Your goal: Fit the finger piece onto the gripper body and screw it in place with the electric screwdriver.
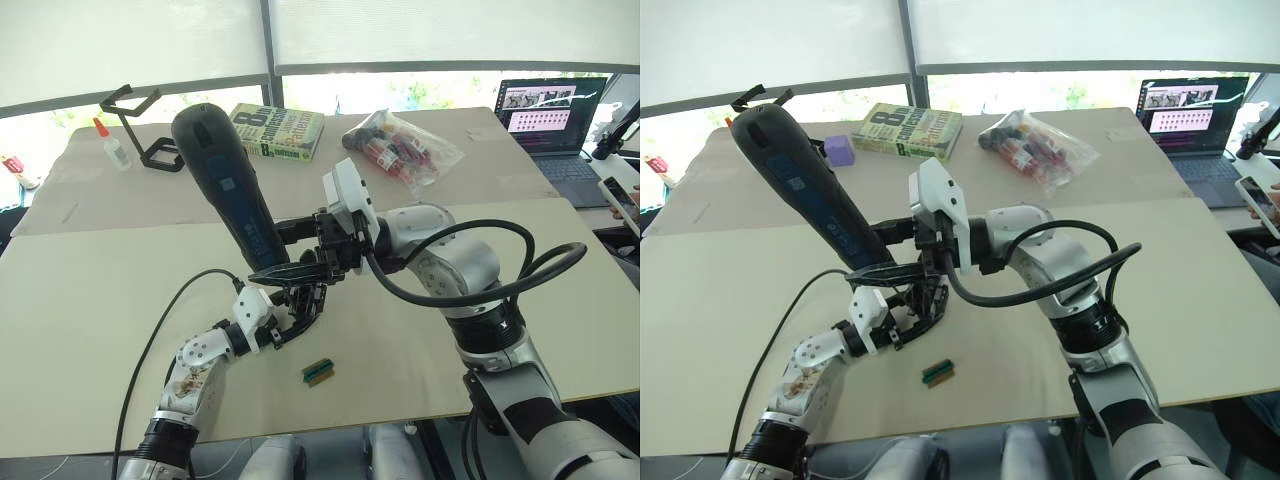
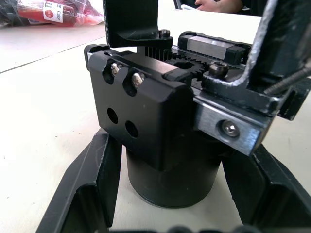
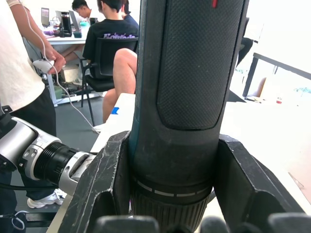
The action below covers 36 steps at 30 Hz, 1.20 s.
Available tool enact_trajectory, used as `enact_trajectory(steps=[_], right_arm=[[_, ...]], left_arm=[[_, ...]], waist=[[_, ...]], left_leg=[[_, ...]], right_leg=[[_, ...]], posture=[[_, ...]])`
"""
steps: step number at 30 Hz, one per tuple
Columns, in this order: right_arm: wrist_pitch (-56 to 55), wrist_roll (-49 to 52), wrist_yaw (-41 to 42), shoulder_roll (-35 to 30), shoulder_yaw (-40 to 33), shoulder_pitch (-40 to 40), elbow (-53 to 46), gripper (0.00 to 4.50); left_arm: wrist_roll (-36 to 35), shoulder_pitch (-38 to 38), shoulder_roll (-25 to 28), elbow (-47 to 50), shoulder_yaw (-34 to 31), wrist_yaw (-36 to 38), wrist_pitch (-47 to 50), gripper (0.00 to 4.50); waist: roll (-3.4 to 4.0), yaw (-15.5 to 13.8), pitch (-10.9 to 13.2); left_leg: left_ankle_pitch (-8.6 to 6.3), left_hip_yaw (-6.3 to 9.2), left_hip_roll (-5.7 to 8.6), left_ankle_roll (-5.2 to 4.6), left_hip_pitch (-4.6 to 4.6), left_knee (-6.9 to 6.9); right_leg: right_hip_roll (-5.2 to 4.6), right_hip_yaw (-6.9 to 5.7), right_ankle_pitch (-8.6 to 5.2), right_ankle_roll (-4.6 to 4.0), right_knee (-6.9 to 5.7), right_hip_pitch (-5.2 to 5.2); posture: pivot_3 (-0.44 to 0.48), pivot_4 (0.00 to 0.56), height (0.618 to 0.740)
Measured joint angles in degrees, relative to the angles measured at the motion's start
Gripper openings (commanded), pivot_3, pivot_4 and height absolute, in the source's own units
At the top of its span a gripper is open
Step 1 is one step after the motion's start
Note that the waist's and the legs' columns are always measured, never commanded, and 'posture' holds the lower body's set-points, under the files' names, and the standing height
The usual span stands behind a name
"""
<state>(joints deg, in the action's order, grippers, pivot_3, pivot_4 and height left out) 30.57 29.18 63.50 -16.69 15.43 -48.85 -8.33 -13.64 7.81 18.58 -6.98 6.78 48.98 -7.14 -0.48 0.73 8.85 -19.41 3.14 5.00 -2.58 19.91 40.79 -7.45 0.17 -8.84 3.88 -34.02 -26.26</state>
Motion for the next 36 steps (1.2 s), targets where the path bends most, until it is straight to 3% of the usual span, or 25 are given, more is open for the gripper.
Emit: enact_trajectory(steps=[36], right_arm=[[-3.1, -2.2, 0.2, 1.7, 0.0, 2.0, 1.3, 1.98]], left_arm=[[0.0, -0.1, 0.0, 0.1, 0.0, 0.0, 0.0, 2.5]], waist=[[0.0, 0.0, 0.0]], left_leg=[[0.0, 0.0, 0.0, 0.0, 0.0, 0.0]], right_leg=[[0.0, -0.01, 0.0, 0.0, 0.0, 0.0]], posture=[[0.0, 0.15, 0.74]])
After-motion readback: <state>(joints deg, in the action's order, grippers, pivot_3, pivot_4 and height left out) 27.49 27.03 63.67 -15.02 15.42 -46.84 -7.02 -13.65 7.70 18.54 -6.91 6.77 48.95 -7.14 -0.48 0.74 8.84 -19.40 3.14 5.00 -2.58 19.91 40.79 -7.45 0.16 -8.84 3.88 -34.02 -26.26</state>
